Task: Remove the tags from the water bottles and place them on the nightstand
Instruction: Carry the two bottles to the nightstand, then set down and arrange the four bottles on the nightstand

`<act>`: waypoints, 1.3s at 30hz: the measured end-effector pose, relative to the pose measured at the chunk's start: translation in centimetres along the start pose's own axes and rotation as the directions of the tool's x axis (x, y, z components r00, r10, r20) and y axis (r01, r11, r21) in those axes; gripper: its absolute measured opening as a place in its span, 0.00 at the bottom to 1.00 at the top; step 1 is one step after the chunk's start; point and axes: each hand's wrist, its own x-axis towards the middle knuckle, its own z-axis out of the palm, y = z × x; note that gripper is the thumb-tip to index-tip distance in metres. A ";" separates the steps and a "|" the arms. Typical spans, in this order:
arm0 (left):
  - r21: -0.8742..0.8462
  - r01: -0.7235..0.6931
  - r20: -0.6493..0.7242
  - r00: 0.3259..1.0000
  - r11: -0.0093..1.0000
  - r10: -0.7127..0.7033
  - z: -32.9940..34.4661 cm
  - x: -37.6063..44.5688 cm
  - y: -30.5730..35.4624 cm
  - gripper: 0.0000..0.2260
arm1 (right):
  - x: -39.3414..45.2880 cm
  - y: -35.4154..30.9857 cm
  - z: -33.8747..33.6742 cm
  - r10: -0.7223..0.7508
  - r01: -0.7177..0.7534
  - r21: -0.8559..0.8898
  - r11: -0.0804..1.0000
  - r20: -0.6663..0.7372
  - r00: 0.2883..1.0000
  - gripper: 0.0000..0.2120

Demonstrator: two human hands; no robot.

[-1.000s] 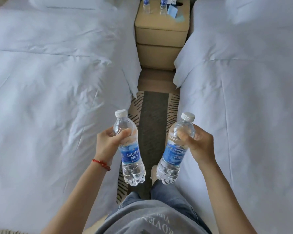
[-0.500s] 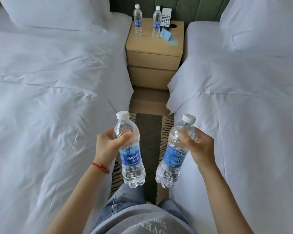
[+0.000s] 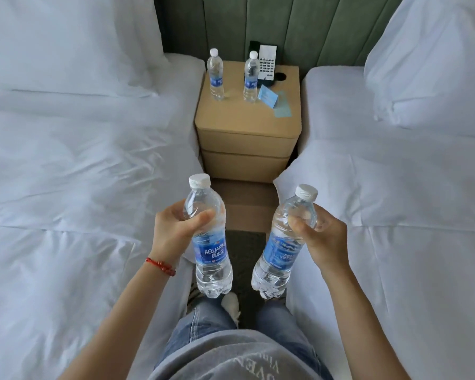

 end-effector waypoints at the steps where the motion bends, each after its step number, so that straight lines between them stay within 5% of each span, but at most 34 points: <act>1: 0.006 -0.006 -0.001 1.000 1.000 0.006 0.3 1.7 0.4 0.15 | 1.6 -0.2 0.3 0.003 -0.003 -0.004 1.000 -0.017 1.000 0.11; 10: -0.033 -0.002 -0.026 1.000 0.999 0.001 4.2 16.9 2.1 0.22 | 18.4 -1.7 1.6 -0.015 0.014 -0.003 1.000 -0.093 0.996 0.09; 25: -0.023 0.005 -0.109 0.994 1.000 -0.007 8.4 39.7 5.1 0.11 | 42.5 -4.6 5.2 -0.008 0.008 -0.088 0.996 -0.004 1.000 0.15; 33: 0.070 0.037 0.027 0.999 0.997 -0.039 6.4 51.3 3.5 0.23 | 50.7 -3.4 10.9 0.009 -0.015 -0.062 0.998 -0.087 0.996 0.15; 39: 0.154 0.087 0.065 0.993 0.984 -0.098 4.8 58.1 1.4 0.21 | 54.9 -2.2 14.9 0.097 -0.101 -0.048 0.994 -0.090 0.991 0.19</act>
